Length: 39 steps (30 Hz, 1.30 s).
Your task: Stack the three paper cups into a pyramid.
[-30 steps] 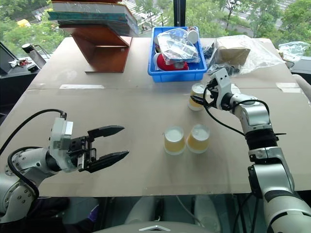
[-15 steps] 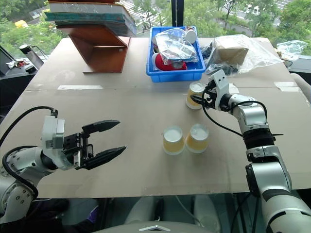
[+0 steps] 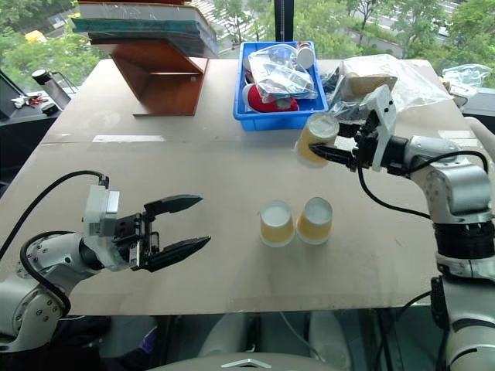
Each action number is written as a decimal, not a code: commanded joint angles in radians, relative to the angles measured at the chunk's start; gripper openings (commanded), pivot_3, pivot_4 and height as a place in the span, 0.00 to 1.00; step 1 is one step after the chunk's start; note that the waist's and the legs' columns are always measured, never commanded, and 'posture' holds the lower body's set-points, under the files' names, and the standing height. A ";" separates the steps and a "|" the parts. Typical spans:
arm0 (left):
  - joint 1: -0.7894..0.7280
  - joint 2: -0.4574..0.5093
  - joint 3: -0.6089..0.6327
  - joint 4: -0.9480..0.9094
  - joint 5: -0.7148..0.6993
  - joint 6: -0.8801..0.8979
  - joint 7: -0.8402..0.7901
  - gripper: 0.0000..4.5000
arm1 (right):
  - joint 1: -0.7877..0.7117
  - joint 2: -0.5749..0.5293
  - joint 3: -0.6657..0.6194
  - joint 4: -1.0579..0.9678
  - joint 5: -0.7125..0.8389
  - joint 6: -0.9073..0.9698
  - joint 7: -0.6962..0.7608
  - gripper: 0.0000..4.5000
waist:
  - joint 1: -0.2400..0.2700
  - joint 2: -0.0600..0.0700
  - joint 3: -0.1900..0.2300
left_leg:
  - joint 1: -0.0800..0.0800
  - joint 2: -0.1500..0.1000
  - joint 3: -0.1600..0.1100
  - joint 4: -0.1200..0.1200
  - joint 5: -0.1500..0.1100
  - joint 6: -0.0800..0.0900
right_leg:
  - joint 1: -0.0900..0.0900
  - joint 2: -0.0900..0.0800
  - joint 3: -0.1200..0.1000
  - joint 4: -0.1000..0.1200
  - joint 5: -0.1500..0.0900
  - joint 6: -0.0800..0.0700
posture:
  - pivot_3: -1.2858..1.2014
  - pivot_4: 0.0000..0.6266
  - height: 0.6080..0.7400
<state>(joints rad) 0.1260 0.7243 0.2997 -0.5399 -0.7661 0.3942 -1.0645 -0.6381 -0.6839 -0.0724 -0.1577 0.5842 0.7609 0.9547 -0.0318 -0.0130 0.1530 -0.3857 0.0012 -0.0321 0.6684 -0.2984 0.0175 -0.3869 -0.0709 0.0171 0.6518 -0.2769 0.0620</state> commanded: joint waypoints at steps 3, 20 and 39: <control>0.007 -0.018 -0.022 -0.005 0.014 -0.066 -0.040 1.00 | 0.103 -0.122 -0.104 -0.296 0.193 0.157 0.020 0.72 | 0.009 0.000 0.000 | 0.000 0.000 0.000 0.000 -0.002 0.003 | 0.000 0.000 0.000 -0.001 0.000 0.000 | 0.52 0.24 1.00; -0.012 0.045 0.006 0.054 -0.098 0.008 -0.183 1.00 | 0.225 -0.170 -0.039 -0.520 0.245 0.165 -0.112 0.72 | 0.018 0.000 0.000 | 0.000 0.000 0.000 0.001 -0.002 0.004 | 0.001 0.000 0.000 0.000 0.000 0.000 | 0.52 0.24 1.00; -0.020 0.033 -0.010 0.038 -0.093 0.007 -0.157 1.00 | 0.227 -0.181 0.014 -0.491 0.207 0.113 -0.095 0.72 | 0.018 0.000 0.000 | 0.000 0.000 0.000 0.001 -0.002 0.004 | 0.001 0.001 0.000 0.000 0.000 0.000 | 0.52 0.24 1.00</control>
<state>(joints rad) 0.1119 0.7567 0.2824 -0.4794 -0.8424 0.4063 -1.2221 -0.4082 -0.8576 -0.0475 -0.6373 0.7911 0.8917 0.8546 -0.0135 -0.0134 0.1529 -0.3854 0.0012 -0.0322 0.6693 -0.3006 0.0213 -0.3864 -0.0704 0.0167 0.6517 -0.2770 0.0621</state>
